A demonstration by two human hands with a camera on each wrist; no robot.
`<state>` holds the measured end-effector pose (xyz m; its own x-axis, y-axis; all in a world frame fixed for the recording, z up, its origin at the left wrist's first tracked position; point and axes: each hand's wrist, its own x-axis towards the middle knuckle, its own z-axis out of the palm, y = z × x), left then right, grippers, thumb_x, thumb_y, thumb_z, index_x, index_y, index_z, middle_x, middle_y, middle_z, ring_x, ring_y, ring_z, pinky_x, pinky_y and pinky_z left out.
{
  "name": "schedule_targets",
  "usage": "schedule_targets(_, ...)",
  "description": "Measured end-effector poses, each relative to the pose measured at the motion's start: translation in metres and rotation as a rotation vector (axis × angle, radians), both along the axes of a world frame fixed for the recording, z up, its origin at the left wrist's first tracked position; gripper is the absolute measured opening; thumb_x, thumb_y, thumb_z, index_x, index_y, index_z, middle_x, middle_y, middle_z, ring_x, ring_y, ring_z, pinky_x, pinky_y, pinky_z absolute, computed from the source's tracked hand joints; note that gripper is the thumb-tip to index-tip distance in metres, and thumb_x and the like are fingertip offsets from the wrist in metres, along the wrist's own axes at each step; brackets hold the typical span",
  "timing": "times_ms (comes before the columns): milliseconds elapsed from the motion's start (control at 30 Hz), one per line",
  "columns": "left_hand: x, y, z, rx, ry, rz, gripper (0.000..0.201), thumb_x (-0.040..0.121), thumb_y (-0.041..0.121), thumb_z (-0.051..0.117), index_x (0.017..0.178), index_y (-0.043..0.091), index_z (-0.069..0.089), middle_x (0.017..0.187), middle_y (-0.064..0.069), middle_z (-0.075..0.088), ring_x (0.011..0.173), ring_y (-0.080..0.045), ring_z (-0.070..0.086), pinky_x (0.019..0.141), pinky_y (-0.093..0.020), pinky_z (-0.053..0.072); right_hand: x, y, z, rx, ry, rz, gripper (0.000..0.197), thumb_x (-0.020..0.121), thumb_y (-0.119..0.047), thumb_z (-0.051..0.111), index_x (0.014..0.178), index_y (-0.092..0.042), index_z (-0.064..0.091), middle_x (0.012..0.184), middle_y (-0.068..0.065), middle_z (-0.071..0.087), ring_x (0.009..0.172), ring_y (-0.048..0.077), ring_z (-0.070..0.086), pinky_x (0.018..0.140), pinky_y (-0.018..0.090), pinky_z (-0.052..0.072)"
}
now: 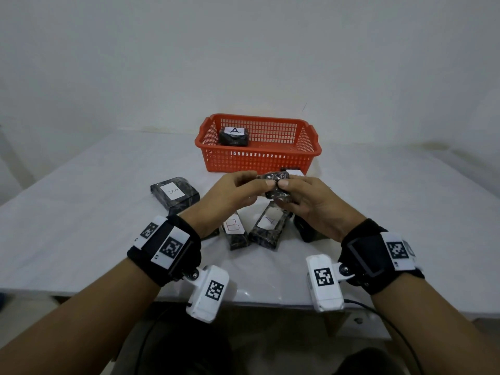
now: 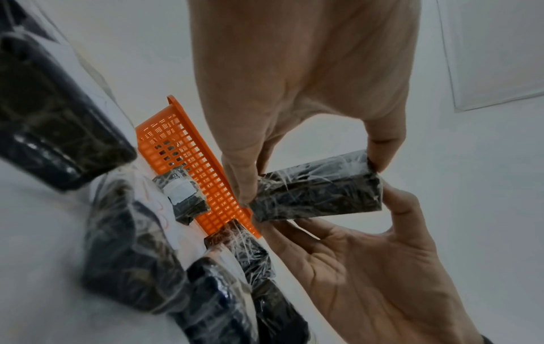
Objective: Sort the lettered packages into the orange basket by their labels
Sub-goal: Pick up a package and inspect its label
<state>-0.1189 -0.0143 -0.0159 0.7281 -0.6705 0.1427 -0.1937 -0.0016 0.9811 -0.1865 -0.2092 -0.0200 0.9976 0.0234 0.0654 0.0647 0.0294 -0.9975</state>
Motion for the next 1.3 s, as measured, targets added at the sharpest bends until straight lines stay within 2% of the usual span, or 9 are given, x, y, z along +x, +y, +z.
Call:
schedule_targets(200,0.001,0.001,0.003,-0.031,0.010,-0.005,0.054,0.087,0.039,0.072,0.128,0.005,0.068,0.133,-0.023,0.065,0.128,-0.044,0.057,0.115,-0.053,0.042,0.001,0.001,0.000,0.023,-0.020,0.005,0.041,0.085,-0.023,0.069,0.125,-0.011,0.070,0.121,0.006,0.076,0.117,0.017,0.069,0.102,0.027,0.053)
schedule_targets(300,-0.002,0.003,0.003,-0.039,0.030,-0.044,0.045,0.093,0.030,0.069,0.133,0.009,0.066,0.135,-0.012,0.069,0.129,-0.028,0.063,0.111,-0.040,0.050,-0.001,0.001,0.003,0.023,-0.037,0.011,0.039,0.088,-0.025,0.067,0.125,-0.012,0.070,0.122,0.005,0.075,0.119,0.018,0.068,0.109,0.032,0.050)
schedule_targets(600,-0.001,0.003,-0.001,-0.025,-0.003,-0.056,0.046,0.090,0.029,0.074,0.133,0.013,0.067,0.131,-0.010,0.071,0.126,-0.029,0.065,0.117,-0.053,0.043,-0.005,0.002,0.004,0.007,-0.008,-0.050,0.040,0.086,-0.030,0.070,0.124,-0.016,0.073,0.131,0.011,0.072,0.126,0.027,0.067,0.115,0.043,0.048)
schedule_targets(767,0.000,0.003,-0.002,0.036,-0.134,0.080,0.072,0.072,0.023,0.093,0.136,0.020,0.061,0.129,0.003,0.071,0.123,-0.007,0.065,0.110,-0.031,0.051,-0.011,0.005,0.008,0.020,0.057,-0.059,0.044,0.098,-0.046,0.063,0.130,-0.017,0.068,0.123,0.009,0.076,0.113,0.028,0.073,0.098,0.043,0.059)
schedule_targets(900,0.000,0.003,-0.004,0.079,-0.148,0.018,0.088,0.068,0.025,0.097,0.144,0.027,0.052,0.138,0.009,0.065,0.130,-0.002,0.059,0.110,-0.028,0.051,-0.009,0.006,0.006,0.063,0.099,-0.118,0.024,0.100,-0.018,0.065,0.120,-0.006,0.071,0.111,0.016,0.078,0.100,0.032,0.075,0.085,0.044,0.064)
schedule_targets(1000,-0.005,-0.001,0.001,-0.017,-0.094,0.068,0.054,0.084,0.035,0.083,0.133,0.031,0.061,0.128,0.010,0.071,0.120,-0.008,0.068,0.100,-0.032,0.057,-0.008,0.005,0.003,0.029,0.058,-0.132,0.038,0.094,-0.009,0.073,0.130,-0.012,0.064,0.117,0.015,0.077,0.107,0.037,0.075,0.092,0.049,0.061)
schedule_targets(1100,-0.006,-0.005,0.003,-0.092,-0.107,0.189,0.034,0.095,0.019,0.074,0.128,0.016,0.069,0.119,0.002,0.077,0.111,-0.016,0.074,0.101,-0.042,0.058,-0.011,0.006,0.003,0.010,0.009,-0.127,0.045,0.089,-0.001,0.075,0.128,-0.017,0.060,0.119,0.013,0.077,0.109,0.032,0.075,0.089,0.044,0.061)
schedule_targets(1200,-0.005,-0.004,0.001,-0.086,-0.204,0.222,0.039,0.089,0.009,0.079,0.127,0.011,0.071,0.119,0.001,0.078,0.112,-0.014,0.073,0.104,-0.040,0.057,-0.012,0.008,0.008,0.008,0.003,-0.153,0.032,0.094,-0.020,0.073,0.124,-0.016,0.061,0.118,0.011,0.076,0.104,0.029,0.075,0.099,0.050,0.059)
schedule_targets(1300,-0.007,-0.004,0.001,-0.116,-0.232,0.218,0.046,0.085,0.003,0.082,0.129,0.009,0.069,0.120,-0.002,0.077,0.114,-0.016,0.072,0.103,-0.040,0.057,-0.011,0.009,0.014,-0.051,0.092,-0.184,0.053,0.088,-0.055,0.073,0.124,-0.018,0.064,0.123,0.008,0.073,0.109,0.029,0.074,0.106,0.054,0.054)
